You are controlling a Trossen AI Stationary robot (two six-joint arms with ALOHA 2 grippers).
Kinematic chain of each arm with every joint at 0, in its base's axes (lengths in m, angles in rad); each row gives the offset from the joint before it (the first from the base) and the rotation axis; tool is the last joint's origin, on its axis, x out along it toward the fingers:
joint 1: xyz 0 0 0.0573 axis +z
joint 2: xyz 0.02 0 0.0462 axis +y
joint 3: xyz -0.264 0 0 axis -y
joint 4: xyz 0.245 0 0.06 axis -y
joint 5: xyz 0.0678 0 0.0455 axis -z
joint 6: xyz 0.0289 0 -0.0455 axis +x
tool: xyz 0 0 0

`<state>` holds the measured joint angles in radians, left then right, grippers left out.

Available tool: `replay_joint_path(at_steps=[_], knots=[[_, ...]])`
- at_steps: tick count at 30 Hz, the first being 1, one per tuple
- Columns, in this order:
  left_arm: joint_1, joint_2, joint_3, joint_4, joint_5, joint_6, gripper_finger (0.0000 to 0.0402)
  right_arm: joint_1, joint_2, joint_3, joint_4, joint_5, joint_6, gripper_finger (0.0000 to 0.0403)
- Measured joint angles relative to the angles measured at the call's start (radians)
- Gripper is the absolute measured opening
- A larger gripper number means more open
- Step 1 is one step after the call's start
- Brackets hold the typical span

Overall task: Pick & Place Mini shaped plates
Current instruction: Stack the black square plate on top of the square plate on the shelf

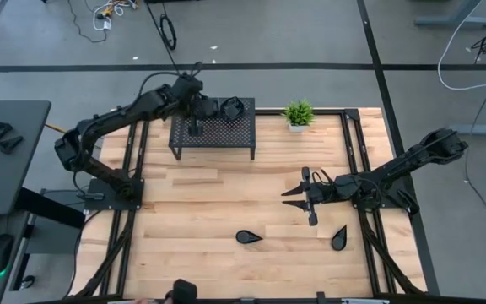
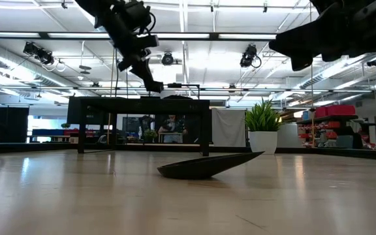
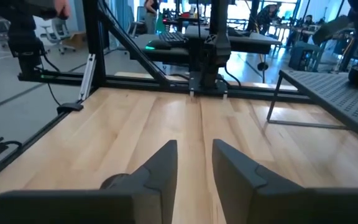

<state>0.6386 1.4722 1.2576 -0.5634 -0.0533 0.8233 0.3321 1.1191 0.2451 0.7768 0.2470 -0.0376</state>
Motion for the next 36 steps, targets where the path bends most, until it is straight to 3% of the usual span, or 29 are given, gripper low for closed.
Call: replay_joint_path(at_steps=[11, 20, 29, 36], knots=[[0.037, 0.004, -0.078, 0.101, -0.065, -0.008, 0.0007, 0.000, 0.000, 0.000, 0.021, 0.000, -0.001, 0.0102], [0.046, 0.005, -0.081, 0.104, -0.065, -0.080, 0.0044, 0.000, 0.000, 0.000, 0.024, 0.000, -0.003, 0.0102], [0.046, 0.015, -0.081, 0.121, -0.008, -0.155, 0.0096, 0.000, 0.000, 0.000, 0.023, 0.000, -0.002, 0.0103], [0.046, 0.014, -0.080, 0.231, 0.024, -0.237, 0.0108, 0.000, 0.000, 0.000, 0.023, 0.000, 0.001, 0.0103]])
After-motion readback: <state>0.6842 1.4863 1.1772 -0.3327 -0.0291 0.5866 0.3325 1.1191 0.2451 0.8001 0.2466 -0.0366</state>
